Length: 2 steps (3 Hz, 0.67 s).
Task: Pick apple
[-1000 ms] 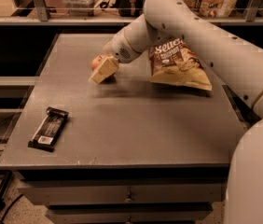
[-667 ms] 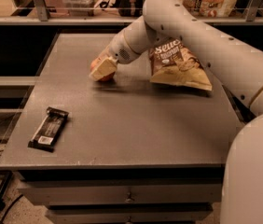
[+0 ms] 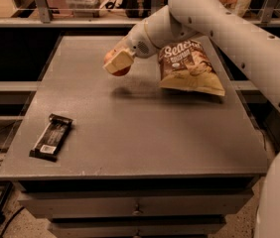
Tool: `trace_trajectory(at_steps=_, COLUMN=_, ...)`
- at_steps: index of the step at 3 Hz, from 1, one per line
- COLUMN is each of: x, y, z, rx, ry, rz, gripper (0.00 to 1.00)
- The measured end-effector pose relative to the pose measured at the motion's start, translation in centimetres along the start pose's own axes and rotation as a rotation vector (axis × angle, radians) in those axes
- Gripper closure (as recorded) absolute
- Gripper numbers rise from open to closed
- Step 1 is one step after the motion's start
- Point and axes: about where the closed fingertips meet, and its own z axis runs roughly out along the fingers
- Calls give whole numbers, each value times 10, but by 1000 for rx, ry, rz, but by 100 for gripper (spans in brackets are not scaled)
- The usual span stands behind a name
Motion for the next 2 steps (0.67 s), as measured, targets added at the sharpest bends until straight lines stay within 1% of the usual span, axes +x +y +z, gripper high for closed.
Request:
trace_trajectory(at_steps=1, x=-40, y=-9, z=-60, rx=116, ry=-55, rz=-75, gripper=100)
trace_trajectory(at_steps=2, x=-49, y=-9, z=-69, rx=133, ry=-62, rz=-90, gripper=100)
